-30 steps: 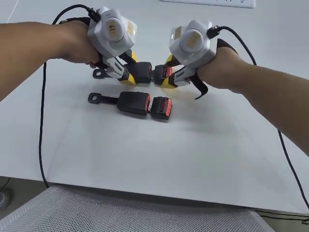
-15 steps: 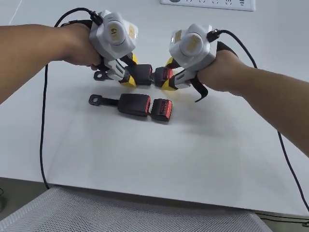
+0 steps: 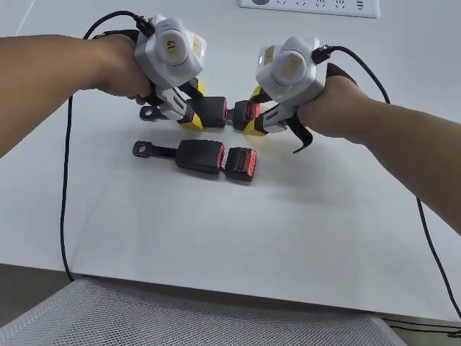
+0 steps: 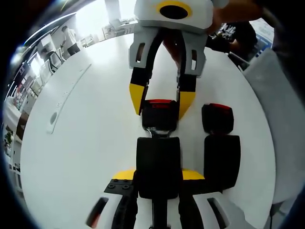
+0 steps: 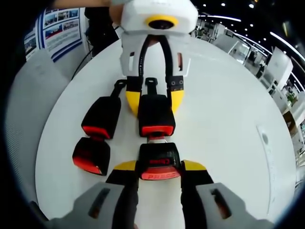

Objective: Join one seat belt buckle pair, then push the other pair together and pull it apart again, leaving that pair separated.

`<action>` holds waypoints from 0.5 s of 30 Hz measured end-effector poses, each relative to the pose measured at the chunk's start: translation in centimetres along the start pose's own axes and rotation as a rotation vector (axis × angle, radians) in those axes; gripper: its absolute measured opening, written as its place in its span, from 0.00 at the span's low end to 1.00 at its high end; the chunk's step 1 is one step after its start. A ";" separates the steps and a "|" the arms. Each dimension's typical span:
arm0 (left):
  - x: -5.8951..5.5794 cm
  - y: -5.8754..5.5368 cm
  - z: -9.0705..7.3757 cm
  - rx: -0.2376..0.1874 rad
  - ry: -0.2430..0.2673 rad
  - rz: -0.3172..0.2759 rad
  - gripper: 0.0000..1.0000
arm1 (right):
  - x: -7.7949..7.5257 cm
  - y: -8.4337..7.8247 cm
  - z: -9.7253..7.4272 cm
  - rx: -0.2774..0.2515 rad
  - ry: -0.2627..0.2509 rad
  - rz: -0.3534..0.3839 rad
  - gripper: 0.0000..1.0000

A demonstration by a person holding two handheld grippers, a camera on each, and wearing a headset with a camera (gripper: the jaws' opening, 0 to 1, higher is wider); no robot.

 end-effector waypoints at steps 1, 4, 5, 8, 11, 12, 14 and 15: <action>-0.1 0.1 0.0 0.000 0.000 0.000 0.33 | 0.0 0.0 -0.1 0.001 0.000 0.000 0.33; -0.1 0.1 0.0 0.001 0.000 0.000 0.33 | 0.1 -0.3 -0.4 0.004 -0.004 0.003 0.33; -0.1 0.1 0.0 0.001 0.001 -0.001 0.33 | 0.1 -0.3 -0.5 0.006 -0.006 0.002 0.33; -0.2 0.1 -0.1 -0.005 0.002 -0.004 0.33 | 0.1 -0.5 -0.6 -0.009 -0.009 0.011 0.33; -0.2 0.1 -0.1 -0.008 0.004 -0.005 0.33 | 0.1 -0.6 -0.7 -0.019 -0.010 0.019 0.33; -0.2 0.1 -0.1 -0.008 0.003 -0.005 0.33 | 0.2 -0.6 -0.7 -0.022 -0.011 0.017 0.34; -0.2 0.1 -0.1 -0.002 0.000 -0.005 0.33 | 0.0 -0.7 -0.6 -0.023 -0.017 0.017 0.34; -0.2 0.1 -0.1 0.000 -0.001 -0.006 0.33 | -0.1 -0.7 -0.6 -0.023 -0.019 0.017 0.34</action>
Point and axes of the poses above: the centre of the closed fingertips' face, and the gripper's own axes: z roughly forward along the fingers, x roughly to its left, y roughly out of its top, the point moved 5 cm from there along -z, roughly backward along the fingers, and after that the axes turned 12 degrees about -x, right-handed, at the moved point
